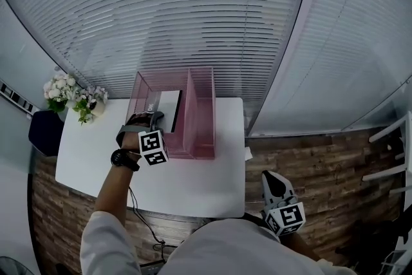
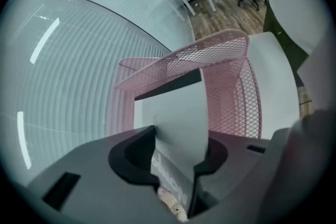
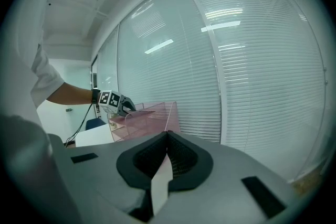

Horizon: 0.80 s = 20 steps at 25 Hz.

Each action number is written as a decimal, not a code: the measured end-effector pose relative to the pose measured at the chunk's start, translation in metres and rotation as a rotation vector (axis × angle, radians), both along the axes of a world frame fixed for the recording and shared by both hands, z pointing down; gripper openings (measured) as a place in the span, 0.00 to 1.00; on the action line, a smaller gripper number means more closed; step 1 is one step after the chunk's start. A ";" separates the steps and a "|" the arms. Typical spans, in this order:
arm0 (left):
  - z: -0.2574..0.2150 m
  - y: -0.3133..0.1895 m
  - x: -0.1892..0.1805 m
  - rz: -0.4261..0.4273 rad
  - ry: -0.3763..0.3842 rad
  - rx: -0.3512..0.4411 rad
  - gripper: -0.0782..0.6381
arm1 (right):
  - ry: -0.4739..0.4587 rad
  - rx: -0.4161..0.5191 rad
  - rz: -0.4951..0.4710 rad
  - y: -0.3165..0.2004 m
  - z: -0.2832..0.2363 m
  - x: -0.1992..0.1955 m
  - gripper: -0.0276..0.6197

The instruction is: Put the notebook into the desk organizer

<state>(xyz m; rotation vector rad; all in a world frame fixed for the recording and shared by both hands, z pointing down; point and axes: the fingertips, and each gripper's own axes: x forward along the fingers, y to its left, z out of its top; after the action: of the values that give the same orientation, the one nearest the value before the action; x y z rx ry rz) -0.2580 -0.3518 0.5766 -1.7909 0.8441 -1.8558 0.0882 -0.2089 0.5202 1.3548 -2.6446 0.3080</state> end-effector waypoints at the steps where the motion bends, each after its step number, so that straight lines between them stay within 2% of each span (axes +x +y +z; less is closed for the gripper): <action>1: 0.001 0.001 0.000 -0.009 0.011 -0.030 0.32 | -0.003 0.003 0.001 0.000 -0.001 0.000 0.06; 6: -0.001 0.007 -0.002 -0.043 0.072 -0.179 0.42 | -0.007 0.001 0.006 -0.002 -0.001 0.004 0.06; 10: 0.001 0.013 -0.005 -0.067 0.092 -0.314 0.50 | -0.014 -0.002 0.013 -0.004 0.000 0.006 0.06; 20: 0.009 0.029 -0.005 -0.094 0.094 -0.475 0.51 | -0.017 -0.009 0.019 -0.005 0.004 0.009 0.06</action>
<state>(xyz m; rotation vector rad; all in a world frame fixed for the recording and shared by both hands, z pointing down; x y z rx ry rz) -0.2632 -0.3229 0.5858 -2.1624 0.5541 -2.1847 0.0969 -0.2143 0.5240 1.3807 -2.6421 0.3344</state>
